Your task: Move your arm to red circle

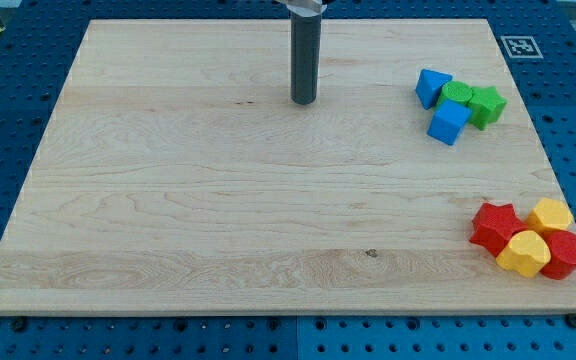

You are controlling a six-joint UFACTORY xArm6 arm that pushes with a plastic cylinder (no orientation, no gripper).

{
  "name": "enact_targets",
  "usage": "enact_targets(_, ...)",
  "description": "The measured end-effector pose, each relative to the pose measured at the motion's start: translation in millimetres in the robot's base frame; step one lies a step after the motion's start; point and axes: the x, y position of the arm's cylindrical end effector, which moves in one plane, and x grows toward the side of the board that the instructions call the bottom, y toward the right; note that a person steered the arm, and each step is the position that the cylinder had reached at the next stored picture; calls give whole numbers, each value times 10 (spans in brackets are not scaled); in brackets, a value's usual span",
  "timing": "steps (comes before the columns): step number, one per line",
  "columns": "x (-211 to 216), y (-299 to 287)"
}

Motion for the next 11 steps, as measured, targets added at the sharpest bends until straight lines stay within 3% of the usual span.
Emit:
enact_targets(2, 85, -7)
enact_targets(3, 355, 43)
enact_targets(4, 949, 493)
enact_targets(5, 1264, 1122)
enact_targets(8, 1519, 3286)
enact_targets(10, 2235, 3176)
enact_targets(11, 2344, 3122)
